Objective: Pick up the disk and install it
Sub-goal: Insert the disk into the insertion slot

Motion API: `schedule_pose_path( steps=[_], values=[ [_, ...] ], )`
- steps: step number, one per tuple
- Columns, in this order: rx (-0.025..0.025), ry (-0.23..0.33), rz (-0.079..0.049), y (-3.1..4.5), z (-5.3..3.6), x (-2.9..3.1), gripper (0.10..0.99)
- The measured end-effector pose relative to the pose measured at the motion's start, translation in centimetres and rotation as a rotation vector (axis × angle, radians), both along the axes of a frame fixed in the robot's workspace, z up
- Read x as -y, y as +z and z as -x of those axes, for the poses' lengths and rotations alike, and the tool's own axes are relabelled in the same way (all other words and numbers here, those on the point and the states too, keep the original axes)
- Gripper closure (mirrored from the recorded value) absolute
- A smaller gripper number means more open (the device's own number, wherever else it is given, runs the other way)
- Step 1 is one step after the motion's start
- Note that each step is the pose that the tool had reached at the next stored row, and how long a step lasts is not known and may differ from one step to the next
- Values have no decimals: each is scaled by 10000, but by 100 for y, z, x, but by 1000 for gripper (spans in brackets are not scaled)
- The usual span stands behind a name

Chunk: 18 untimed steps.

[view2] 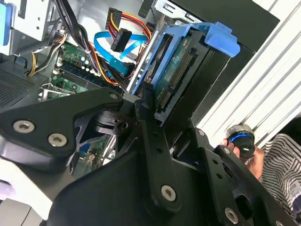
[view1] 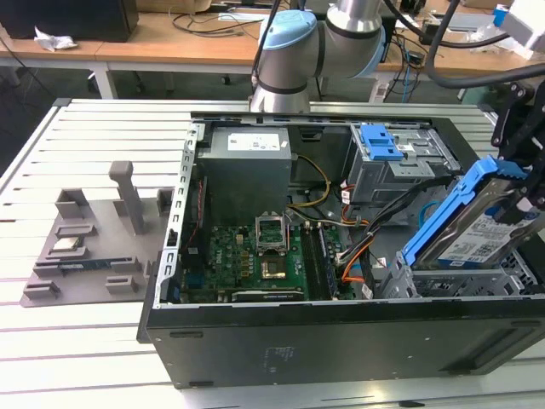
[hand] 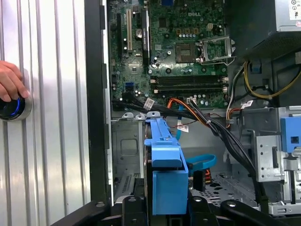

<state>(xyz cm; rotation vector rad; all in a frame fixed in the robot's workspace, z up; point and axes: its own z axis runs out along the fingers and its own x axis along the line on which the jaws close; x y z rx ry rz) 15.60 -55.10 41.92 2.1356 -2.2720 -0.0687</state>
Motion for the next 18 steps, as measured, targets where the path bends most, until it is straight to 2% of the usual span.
schedule_pose_path(
  steps=[8, 10, 15, 18],
  values=[
    [-1, -1, 5, -176, 2, 8, 722],
    [2, -1, -8, -250, 2, 9, 722],
    [0, 0, -2, -338, 1, 8, 722],
    [0, 0, 2, -337, 1, 8, 722]
  ],
)
